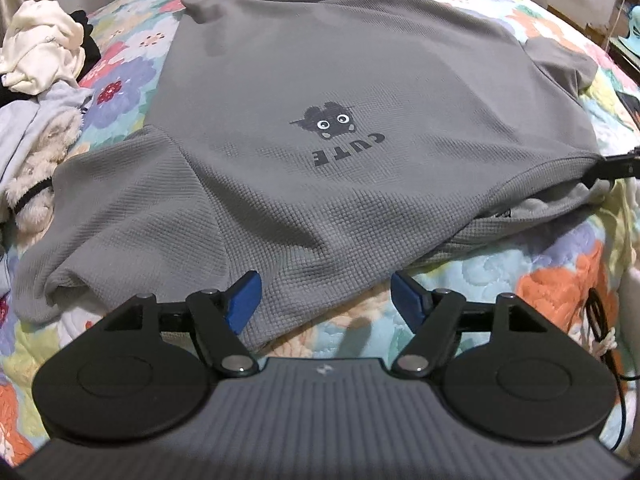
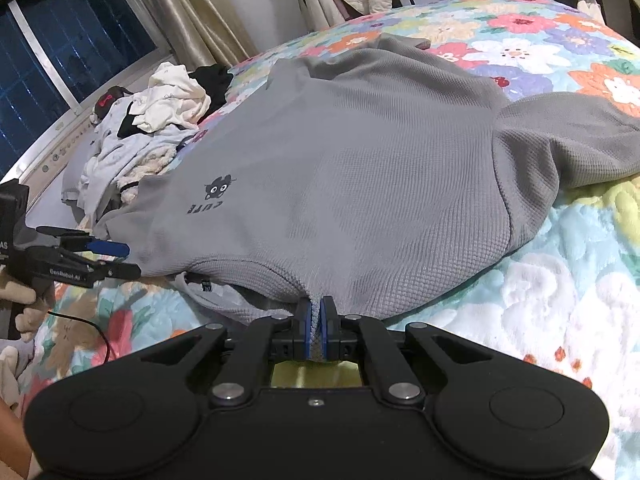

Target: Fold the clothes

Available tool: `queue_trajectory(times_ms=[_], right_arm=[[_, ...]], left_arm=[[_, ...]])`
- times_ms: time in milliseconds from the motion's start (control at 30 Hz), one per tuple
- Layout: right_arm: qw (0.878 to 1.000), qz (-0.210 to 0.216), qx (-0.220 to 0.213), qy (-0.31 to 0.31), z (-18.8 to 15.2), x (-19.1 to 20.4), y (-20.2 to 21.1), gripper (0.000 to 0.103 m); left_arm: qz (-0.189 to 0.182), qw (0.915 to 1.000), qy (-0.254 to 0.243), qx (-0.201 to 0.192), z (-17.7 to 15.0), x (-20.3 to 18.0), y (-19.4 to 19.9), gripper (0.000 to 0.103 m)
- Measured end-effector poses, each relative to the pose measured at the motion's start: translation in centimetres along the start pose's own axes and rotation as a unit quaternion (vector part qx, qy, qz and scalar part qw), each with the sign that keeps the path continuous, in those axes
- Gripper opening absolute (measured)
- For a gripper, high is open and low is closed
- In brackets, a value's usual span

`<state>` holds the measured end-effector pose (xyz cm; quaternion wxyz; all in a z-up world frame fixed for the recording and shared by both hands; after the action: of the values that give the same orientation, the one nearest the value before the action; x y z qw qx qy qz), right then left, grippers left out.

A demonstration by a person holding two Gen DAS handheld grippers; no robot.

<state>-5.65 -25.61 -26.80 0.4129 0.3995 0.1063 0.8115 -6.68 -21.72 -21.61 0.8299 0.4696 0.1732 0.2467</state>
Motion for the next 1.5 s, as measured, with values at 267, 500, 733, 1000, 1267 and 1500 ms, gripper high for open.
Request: queue_trajectory(times_ms=[267, 500, 733, 1000, 1267, 1500], right_arm=[[1.000, 0.005, 0.005, 0.001, -0.4, 0.1, 0.2, 0.005], [1.000, 0.015, -0.004, 0.023, 1.1, 0.7, 1.9, 0.011], [0.998, -0.005, -0.043, 0.051, 6.2, 1.1, 3.6, 0.033], [0.994, -0.009, -0.076, 0.084, 22.5, 2.0, 2.4, 0.054], [0.997, 0.035, 0.012, -0.071, 33.3, -4.0, -10.7, 0.061], [0.987, -0.011, -0.008, -0.158, 35.1, -10.5, -19.5, 0.062]], left_arm=[[0.002, 0.9993, 0.030, -0.021, 0.9, 1.2, 1.4, 0.071], [0.001, 0.9968, 0.054, -0.059, 3.3, 2.8, 3.0, 0.072], [-0.023, 0.9919, 0.093, -0.083, 10.9, 5.3, 3.8, 0.079], [0.020, 0.9924, 0.049, -0.111, 24.2, 9.8, 1.8, 0.086], [0.017, 0.9889, 0.125, -0.079, 29.9, 16.5, -11.4, 0.087], [0.015, 0.9773, 0.178, -0.113, 33.4, 20.8, -16.6, 0.087]])
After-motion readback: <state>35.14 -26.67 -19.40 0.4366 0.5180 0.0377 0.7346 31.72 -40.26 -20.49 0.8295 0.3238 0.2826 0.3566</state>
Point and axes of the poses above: each gripper's, at about its wrist camera, not at the fingertips, and y roughly against the way its jaws point, x to its left, z to its top, the point moved 8 cm from there along -y, roughly the way its jaws point, and after that the axes turned 5 degrees about -z, right-handed, at the moved point
